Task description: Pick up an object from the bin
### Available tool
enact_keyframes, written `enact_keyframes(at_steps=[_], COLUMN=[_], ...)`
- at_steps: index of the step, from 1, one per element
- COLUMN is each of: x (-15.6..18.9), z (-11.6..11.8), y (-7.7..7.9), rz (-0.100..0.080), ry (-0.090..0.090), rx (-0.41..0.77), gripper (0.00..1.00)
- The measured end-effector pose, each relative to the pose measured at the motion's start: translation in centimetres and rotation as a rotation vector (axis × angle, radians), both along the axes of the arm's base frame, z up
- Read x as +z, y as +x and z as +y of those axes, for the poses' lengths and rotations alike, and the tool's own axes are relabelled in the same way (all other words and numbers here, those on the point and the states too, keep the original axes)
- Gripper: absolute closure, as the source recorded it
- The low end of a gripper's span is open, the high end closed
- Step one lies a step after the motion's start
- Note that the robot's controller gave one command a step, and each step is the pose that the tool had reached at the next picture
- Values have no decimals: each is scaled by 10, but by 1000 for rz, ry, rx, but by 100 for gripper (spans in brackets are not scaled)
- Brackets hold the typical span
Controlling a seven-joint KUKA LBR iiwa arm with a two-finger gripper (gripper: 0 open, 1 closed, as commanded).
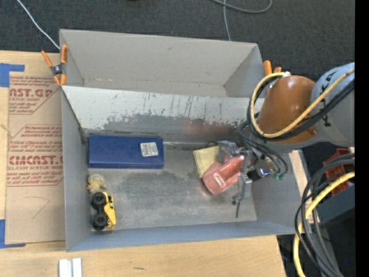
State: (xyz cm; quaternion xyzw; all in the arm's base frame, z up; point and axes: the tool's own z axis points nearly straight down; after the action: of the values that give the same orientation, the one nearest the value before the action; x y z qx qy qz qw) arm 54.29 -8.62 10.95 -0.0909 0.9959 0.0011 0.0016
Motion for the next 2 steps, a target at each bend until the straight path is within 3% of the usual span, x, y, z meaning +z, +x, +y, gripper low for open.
enact_keyframes(at_steps=[1, 2], x=[-34, -34], z=[-1, -1], y=[23, 23], rz=[-25, -25], ry=[0, 0], rx=[-35, -35], gripper=[100, 100])
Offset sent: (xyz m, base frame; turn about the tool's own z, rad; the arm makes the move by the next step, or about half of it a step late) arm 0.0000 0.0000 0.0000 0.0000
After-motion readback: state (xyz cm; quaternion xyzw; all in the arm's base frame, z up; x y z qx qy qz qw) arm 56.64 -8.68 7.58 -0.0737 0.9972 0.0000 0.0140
